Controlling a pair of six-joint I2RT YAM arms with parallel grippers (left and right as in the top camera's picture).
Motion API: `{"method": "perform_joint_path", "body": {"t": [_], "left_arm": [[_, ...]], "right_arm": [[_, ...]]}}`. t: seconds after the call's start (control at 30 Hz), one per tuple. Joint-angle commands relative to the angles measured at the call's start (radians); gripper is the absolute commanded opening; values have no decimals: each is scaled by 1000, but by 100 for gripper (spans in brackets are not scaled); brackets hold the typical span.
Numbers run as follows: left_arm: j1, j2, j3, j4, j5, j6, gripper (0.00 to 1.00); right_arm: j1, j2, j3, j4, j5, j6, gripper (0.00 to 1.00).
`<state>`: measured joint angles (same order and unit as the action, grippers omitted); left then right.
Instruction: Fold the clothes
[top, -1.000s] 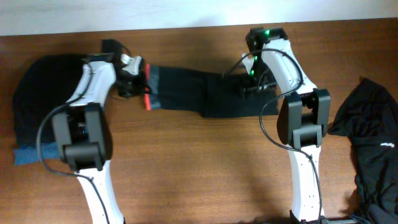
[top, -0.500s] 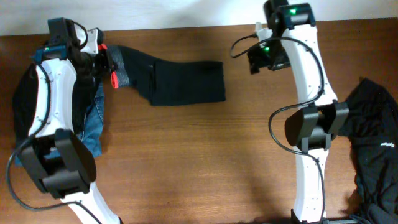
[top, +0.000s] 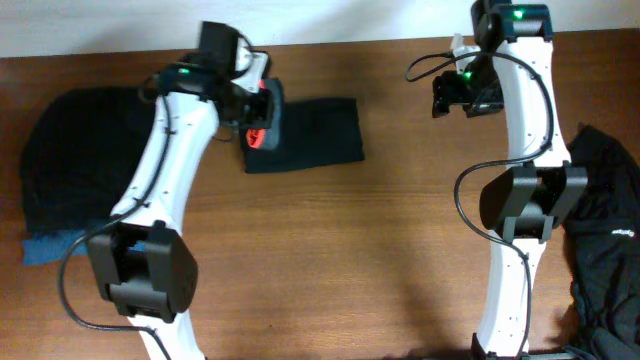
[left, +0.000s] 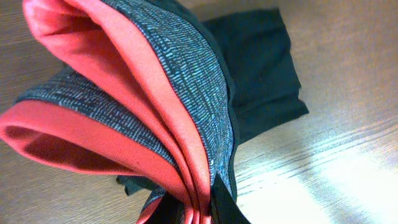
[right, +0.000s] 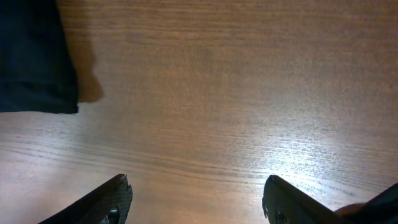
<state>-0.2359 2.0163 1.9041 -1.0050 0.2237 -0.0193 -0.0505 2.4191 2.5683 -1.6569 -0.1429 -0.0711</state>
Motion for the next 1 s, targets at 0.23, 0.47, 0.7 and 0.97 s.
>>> {"method": "perform_joint_path", "body": {"t": [0.23, 0.47, 0.7, 0.97], "left_arm": [[-153, 132, 13, 121, -72, -40, 1], [-189, 145, 14, 211, -76, -45, 1], [-189, 145, 14, 289, -75, -78, 6], [-189, 145, 14, 279, -75, -78, 7]], "right_arm": [[-12, -11, 9, -27, -42, 0, 72], [-10, -10, 9, -19, -42, 1, 72], [-1, -6, -13, 37, -41, 1, 71], [42, 11, -174, 295, -42, 1, 50]]}}
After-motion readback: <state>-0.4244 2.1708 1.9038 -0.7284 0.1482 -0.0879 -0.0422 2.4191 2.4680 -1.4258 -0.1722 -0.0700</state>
